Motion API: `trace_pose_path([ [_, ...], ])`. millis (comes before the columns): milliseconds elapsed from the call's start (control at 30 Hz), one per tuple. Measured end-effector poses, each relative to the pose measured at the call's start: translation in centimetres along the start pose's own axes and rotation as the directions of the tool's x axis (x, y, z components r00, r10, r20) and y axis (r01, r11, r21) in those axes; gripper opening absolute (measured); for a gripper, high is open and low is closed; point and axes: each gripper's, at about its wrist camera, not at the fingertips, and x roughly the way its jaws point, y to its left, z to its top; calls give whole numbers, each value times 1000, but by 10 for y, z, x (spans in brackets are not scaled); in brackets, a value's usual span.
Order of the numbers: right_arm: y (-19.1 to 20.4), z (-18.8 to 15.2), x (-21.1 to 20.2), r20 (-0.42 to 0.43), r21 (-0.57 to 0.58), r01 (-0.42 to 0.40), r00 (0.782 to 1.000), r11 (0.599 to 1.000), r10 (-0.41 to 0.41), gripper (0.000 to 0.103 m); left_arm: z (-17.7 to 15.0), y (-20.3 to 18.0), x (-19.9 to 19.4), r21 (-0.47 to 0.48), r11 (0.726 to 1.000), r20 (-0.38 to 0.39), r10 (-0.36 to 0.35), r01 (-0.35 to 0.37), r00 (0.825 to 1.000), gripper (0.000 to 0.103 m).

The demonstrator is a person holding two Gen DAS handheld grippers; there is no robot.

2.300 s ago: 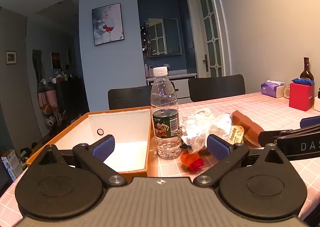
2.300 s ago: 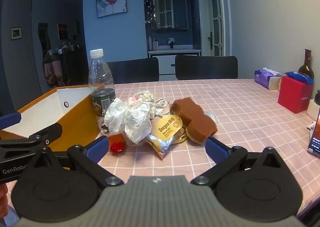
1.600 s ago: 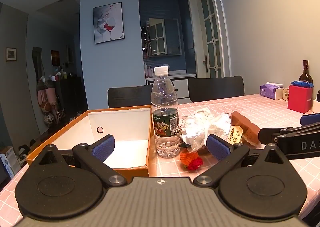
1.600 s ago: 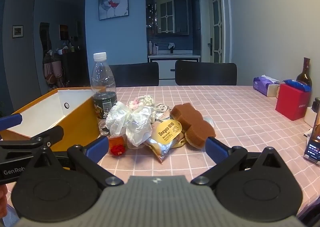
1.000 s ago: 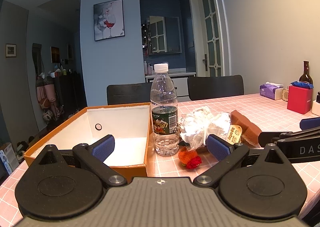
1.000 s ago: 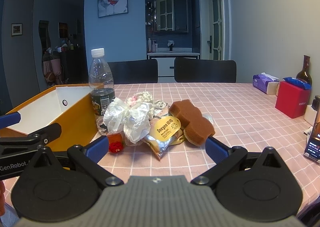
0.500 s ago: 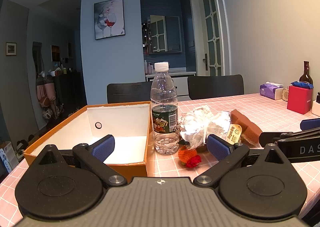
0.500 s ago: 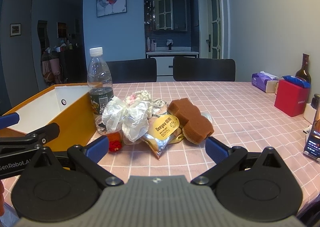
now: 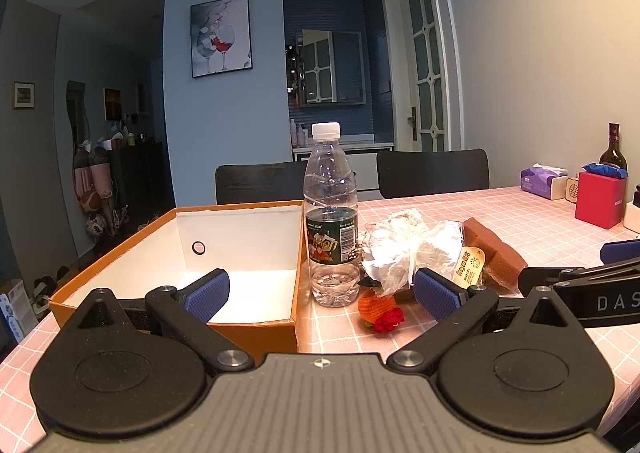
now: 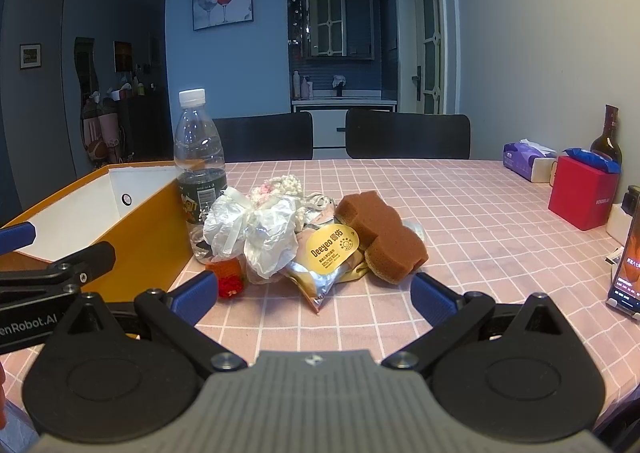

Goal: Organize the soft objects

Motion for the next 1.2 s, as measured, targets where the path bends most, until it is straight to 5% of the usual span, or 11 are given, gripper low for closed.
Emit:
trace_pose_path([
  [1200,0,-4,10,-40,-4,1,999,1000,-1,101,-3,0,4,-6,1000,-13,9,-9,1000,103],
])
